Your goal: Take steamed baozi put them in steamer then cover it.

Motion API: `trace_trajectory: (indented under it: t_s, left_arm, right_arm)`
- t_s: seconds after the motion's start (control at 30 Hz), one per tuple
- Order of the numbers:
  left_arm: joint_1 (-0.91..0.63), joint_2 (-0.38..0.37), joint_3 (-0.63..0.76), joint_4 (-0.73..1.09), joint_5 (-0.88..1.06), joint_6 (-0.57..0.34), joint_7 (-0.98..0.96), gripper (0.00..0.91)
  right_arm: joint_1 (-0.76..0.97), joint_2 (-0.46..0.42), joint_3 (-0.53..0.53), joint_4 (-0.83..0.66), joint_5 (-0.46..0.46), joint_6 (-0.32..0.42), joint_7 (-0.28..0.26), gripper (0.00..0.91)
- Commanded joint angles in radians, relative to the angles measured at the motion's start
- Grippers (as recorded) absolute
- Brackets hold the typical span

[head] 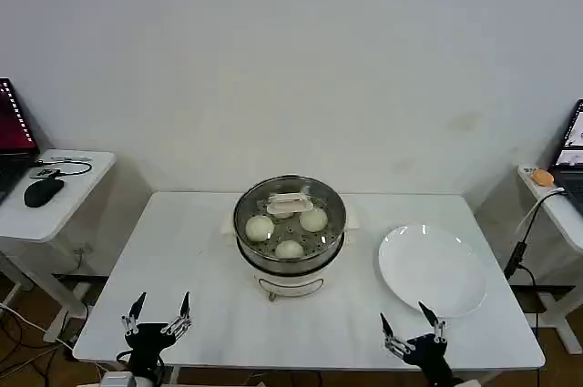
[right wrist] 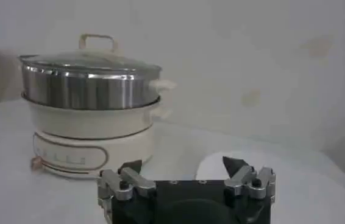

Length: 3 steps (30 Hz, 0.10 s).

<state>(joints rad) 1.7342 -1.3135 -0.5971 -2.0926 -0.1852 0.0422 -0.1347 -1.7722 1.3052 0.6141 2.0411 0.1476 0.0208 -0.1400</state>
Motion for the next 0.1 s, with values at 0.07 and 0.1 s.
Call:
trace_trajectory:
  t_s: [0.07, 0.1]
  left_arm:
    - [0.003, 0.002, -0.003, -0.018, 0.008, 0.022, -0.003, 0.907]
    - [0.001, 0.004, -0.005, -0.019, 0.008, 0.027, -0.005, 0.907]
  right_arm:
    - [0.009, 0.003, -0.022, 0.017, 0.046, -0.049, 0.020, 0.907]
    - [0.010, 0.002, -0.025, 0.018, 0.045, -0.047, 0.020, 0.907]
